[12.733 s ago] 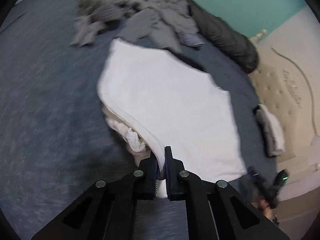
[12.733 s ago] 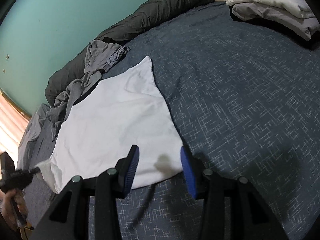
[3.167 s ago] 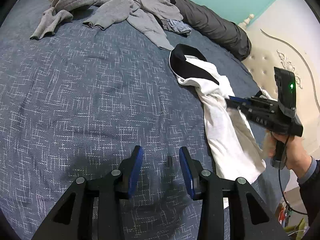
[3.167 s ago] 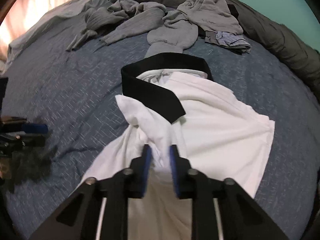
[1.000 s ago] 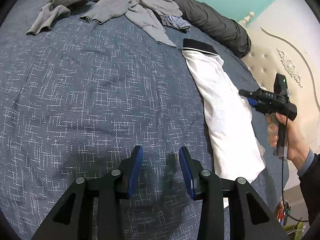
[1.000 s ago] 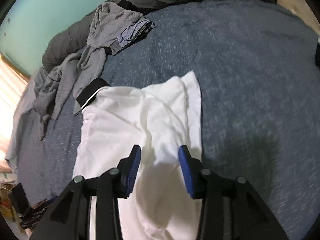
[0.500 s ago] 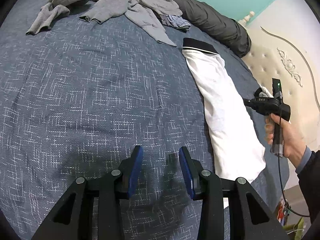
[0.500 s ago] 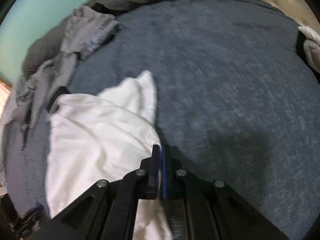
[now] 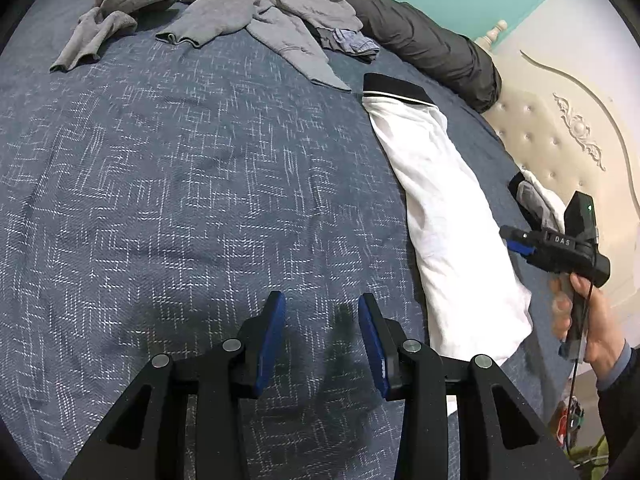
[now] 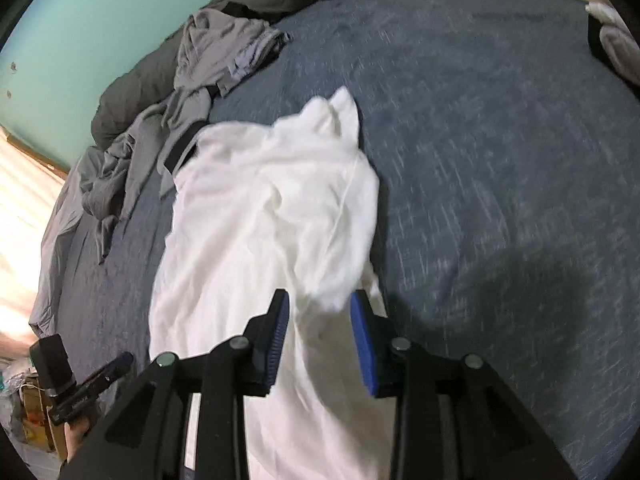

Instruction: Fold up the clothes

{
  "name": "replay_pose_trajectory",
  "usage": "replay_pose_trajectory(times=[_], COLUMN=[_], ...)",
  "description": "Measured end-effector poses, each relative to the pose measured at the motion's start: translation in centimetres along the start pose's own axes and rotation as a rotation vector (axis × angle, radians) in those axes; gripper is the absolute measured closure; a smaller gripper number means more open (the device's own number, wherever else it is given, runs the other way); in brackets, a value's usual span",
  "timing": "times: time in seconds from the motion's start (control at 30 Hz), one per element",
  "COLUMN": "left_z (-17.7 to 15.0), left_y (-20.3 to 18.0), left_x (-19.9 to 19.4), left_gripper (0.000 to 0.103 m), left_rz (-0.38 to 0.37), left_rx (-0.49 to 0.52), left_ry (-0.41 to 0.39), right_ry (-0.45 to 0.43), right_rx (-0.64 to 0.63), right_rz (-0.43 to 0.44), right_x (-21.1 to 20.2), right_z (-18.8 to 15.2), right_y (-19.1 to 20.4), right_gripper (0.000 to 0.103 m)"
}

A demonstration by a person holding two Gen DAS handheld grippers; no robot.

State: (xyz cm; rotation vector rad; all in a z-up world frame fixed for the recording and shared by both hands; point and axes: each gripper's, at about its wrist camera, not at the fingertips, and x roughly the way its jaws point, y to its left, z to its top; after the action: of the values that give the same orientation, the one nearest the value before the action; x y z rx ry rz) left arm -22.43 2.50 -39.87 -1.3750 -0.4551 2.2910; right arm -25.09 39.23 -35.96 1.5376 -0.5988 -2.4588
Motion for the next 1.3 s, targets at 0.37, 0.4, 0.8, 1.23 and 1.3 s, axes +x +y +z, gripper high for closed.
replay_pose_trajectory(times=[0.37,0.4,0.8,1.23,1.3], left_z=[-0.1,-0.2,-0.6,-3.6,-4.0], left_y=[-0.4,-0.4,-2.8,-7.7,-7.9], left_x=[0.2,0.3,0.6,4.6,4.6], left_gripper=[0.062,0.062,0.062,0.062,0.062], left_rz=[-0.007,-0.008,-0.051,-0.128,-0.128], left_rx=[0.015,0.017,0.079,0.157,0.16], left_ry=[0.005,0.007,0.028,0.146,0.153], right_ry=[-0.044,-0.034,-0.032,-0.055,-0.076], right_rx=[0.037,0.033,-0.005,-0.026,-0.008], right_rz=[-0.065,-0.079,-0.016,-0.07,-0.08], right_x=[-1.4,-1.2,-4.0,-4.4,-4.9], right_z=[0.1,0.0,-2.8,-6.8,-6.6], right_y=[-2.5,-2.7,-2.4,-2.5,-2.8], right_gripper=[0.1,0.1,0.082,0.1,0.1])
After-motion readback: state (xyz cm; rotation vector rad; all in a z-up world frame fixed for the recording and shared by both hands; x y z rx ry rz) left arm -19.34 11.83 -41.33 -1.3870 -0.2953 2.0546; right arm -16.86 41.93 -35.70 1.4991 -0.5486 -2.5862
